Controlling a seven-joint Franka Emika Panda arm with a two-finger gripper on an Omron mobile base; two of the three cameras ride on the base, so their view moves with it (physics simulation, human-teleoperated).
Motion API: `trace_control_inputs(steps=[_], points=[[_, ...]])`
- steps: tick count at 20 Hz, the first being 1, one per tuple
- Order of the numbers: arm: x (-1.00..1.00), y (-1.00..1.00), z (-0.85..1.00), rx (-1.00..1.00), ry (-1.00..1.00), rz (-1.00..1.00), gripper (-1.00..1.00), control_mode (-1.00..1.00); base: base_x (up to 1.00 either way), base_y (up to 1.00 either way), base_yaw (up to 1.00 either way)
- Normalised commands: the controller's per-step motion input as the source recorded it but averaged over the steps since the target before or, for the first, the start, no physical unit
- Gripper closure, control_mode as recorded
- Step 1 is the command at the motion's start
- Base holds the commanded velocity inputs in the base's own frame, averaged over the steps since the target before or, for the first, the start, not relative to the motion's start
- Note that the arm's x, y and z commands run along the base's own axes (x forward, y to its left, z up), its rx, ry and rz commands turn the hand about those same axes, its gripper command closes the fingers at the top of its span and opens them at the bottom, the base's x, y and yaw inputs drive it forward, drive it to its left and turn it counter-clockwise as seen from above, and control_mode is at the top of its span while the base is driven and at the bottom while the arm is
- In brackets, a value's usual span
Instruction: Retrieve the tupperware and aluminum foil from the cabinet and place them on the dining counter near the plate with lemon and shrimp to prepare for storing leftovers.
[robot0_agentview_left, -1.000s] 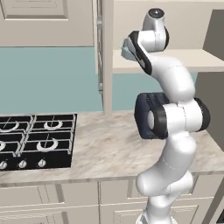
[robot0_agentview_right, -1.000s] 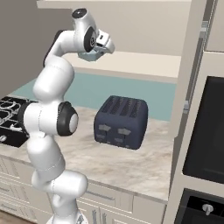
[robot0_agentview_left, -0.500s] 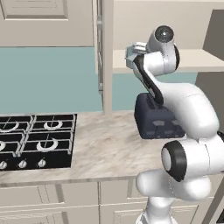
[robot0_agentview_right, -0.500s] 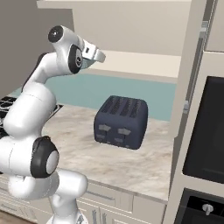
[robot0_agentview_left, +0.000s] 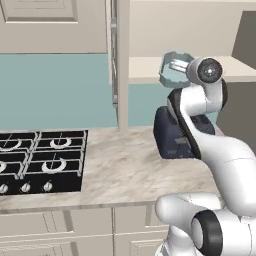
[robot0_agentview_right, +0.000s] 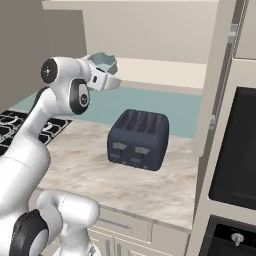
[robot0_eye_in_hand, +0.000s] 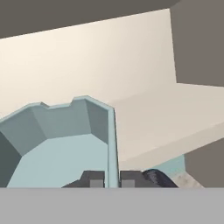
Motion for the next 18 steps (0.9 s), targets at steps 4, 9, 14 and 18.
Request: trace_control_inputs(steps=[4,9,14,18], points=[[-1.0,-0.29,0.2,0.0,0.06,0.01,1.0,-1.0,0.0,0.0,0.0],[-1.0,-0.01,0.0,-0.04,0.24,0.03,1.0,-1.0,0.0,0.0,0.0],[-1.0,0.0,0.0,-0.06,0.3,0.03,1.0,-1.0,0.0,0.0,0.0],[-0.8,0.0,-0.05,-0.01,0.27,0.1,1.0,-1.0,0.0,0.0,0.0]])
